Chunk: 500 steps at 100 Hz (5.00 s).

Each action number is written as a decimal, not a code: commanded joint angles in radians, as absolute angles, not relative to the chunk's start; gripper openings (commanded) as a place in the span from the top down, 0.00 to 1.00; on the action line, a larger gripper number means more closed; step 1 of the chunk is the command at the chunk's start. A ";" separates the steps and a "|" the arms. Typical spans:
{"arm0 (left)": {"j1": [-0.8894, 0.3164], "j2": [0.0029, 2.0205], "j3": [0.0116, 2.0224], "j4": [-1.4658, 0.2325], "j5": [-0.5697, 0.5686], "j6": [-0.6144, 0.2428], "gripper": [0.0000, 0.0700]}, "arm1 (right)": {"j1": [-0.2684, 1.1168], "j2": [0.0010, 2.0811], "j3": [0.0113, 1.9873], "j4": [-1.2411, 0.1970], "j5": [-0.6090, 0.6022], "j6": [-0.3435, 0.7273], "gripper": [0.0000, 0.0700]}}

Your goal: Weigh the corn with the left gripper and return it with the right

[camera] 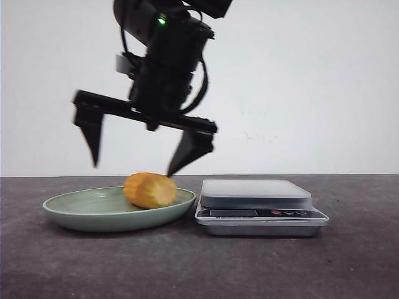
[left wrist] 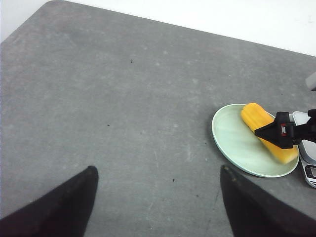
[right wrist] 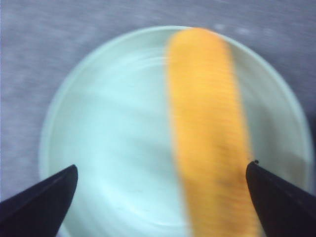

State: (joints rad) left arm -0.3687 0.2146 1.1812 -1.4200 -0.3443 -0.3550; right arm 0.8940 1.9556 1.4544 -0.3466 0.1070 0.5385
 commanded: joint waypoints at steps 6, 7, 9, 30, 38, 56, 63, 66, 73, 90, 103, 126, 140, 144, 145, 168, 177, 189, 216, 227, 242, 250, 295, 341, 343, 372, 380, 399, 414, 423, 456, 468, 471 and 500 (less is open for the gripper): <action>-0.371 0.212 1.194 -1.435 -0.351 -0.352 0.32 | 0.908 1.956 1.494 -0.347 0.107 0.503 0.00; -0.371 0.212 1.194 -1.435 -0.351 -0.352 0.32 | 0.907 1.954 1.496 -0.348 0.107 0.499 0.00; -0.371 0.212 1.194 -1.435 -0.351 -0.352 0.32 | 0.906 1.950 1.499 -0.354 0.107 0.492 0.00; -0.371 0.212 1.194 -1.435 -0.351 -0.352 0.32 | 0.851 1.858 1.515 -0.411 0.109 0.407 0.05; -0.371 0.212 1.194 -1.435 -0.351 -0.352 0.32 | 0.814 1.803 1.515 -0.447 0.104 0.361 0.08; -0.371 0.212 1.194 -1.435 -0.351 -0.352 0.32 | 0.709 1.649 1.515 -0.579 0.104 0.244 0.08; -0.371 0.212 1.194 -1.435 -0.351 -0.352 0.32 | 0.664 1.578 1.515 -0.630 0.102 0.208 0.08; -0.371 0.212 1.194 -1.436 -0.351 -0.352 0.32 | 0.643 1.546 1.515 -0.649 0.102 0.196 0.08; -0.371 0.212 1.194 -1.436 -0.351 -0.352 0.32 | 0.598 1.464 1.515 -0.697 0.100 0.176 0.08; -0.371 0.212 1.194 -1.435 -0.351 -0.352 0.32 | 0.511 1.248 1.515 -0.797 0.076 0.149 0.08; -0.371 0.212 1.194 -1.435 -0.351 -0.352 0.32 | 0.484 1.095 1.515 -0.885 0.080 0.136 0.08; -0.371 0.212 1.193 -1.435 -0.352 -0.338 0.32 | 0.482 0.887 1.511 -1.054 0.116 0.152 0.08; -0.371 0.212 1.193 -1.436 -0.351 -0.332 0.32 | 0.482 0.793 1.510 -1.182 0.136 0.181 0.08; -0.371 0.212 1.193 -1.436 -0.351 -0.324 0.32 | 0.482 0.762 1.508 -1.210 0.135 0.184 0.08; -0.371 0.212 1.193 -1.436 -0.351 -0.323 0.32 | 0.482 0.754 1.507 -1.216 0.135 0.185 0.08; -0.372 0.212 1.193 -1.435 -0.329 -0.299 0.32 | 0.481 0.531 1.454 -1.251 0.132 0.239 0.08; -0.373 0.212 1.189 -1.421 -0.293 -0.294 0.32 | 0.480 0.451 1.418 -1.250 0.137 0.262 0.13; -0.373 0.212 1.168 -1.377 -0.275 -0.268 0.33 | 0.477 0.384 1.348 -1.237 0.151 0.253 0.18; -0.373 0.210 1.066 -1.234 -0.218 -0.244 0.56 | 0.472 0.357 1.129 -1.122 0.130 0.252 0.64; -0.373 0.210 1.044 -1.217 -0.182 -0.245 0.98 | 0.472 0.357 1.081 -1.073 0.132 0.252 0.98; -0.373 0.210 1.042 -1.198 -0.183 -0.248 0.99 | 0.472 0.357 1.066 -1.023 0.138 0.251 0.98; -0.373 0.210 1.042 -1.196 -0.183 -0.250 0.98 | 0.472 0.357 1.066 -1.027 0.138 0.251 0.98; -0.373 0.210 1.042 -1.211 -0.183 -0.255 0.98 | 0.473 0.357 1.066 -1.035 0.136 0.251 0.98; -0.307 0.199 1.019 -1.196 -0.185 -0.191 0.98 | 0.473 0.357 1.066 -1.032 0.136 0.251 0.98; -0.293 0.199 1.010 -1.180 -0.186 -0.186 0.98 | 0.473 0.357 1.066 -1.032 0.136 0.251 0.98; -0.068 0.138 0.695 -0.690 -0.057 -0.158 0.98 | 0.473 0.357 1.066 -1.032 0.136 0.251 0.98; -0.016 0.105 0.576 -0.572 0.012 -0.142 0.98 | 0.473 0.357 1.066 -1.032 0.136 0.251 0.98; 0.046 0.010 0.307 -0.382 0.057 -0.141 0.98 | 0.473 0.357 1.066 -1.032 0.136 0.251 0.98; 0.046 0.003 0.138 -0.225 0.060 -0.151 0.98 | 0.473 0.357 1.066 -1.032 0.136 0.251 0.98; 0.046 0.003 0.081 -0.183 0.060 -0.150 0.98 | 0.473 0.357 1.066 -1.032 0.136 0.251 0.98; 0.014 0.003 0.014 -0.187 0.045 -0.082 0.98 | 0.473 0.357 1.066 -1.032 0.136 0.251 0.98; -0.014 0.003 0.014 -0.186 0.045 -0.082 0.98 | 0.473 0.357 1.066 -1.032 0.136 0.251 0.98; -0.017 0.003 0.014 -0.186 0.045 -0.083 0.98 | 0.473 0.357 1.066 -1.032 0.136 0.251 0.98; -0.018 0.003 0.014 -0.186 0.046 -0.083 0.98 | 0.473 0.357 1.066 -1.032 0.136 0.251 0.98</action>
State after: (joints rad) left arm -0.0181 0.0044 0.0315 -0.1806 0.0483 -0.0944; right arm 0.4694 0.3569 1.0573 -1.0424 0.1341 0.2424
